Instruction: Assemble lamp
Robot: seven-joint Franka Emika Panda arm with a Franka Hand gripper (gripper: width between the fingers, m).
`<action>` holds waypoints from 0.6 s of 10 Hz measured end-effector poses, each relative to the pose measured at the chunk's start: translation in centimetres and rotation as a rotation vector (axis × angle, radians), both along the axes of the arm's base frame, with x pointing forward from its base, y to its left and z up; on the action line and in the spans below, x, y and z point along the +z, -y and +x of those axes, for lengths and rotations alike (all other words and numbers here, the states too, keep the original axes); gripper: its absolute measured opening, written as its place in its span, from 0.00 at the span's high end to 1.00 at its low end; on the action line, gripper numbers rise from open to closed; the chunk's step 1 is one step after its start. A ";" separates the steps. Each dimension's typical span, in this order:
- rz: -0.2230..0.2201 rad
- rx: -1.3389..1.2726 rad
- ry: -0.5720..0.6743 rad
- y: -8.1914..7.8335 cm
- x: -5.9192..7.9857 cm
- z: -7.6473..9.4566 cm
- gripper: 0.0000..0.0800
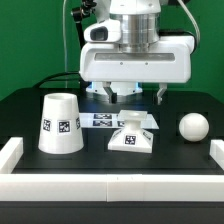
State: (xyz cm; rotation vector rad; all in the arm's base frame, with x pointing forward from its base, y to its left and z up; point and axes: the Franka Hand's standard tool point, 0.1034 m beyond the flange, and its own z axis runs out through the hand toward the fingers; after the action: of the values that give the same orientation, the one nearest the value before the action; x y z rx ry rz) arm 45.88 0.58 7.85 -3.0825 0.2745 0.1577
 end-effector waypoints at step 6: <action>0.004 0.011 -0.006 0.0 -2.2 -0.4 0.13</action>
Offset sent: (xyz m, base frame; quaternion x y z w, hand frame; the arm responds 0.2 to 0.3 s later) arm 0.0018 -0.0032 -0.0127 -0.0012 0.0114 -0.0026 0.9999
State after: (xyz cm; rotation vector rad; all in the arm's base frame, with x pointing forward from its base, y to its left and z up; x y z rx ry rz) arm 45.50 0.60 5.63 -3.0807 0.2570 0.1671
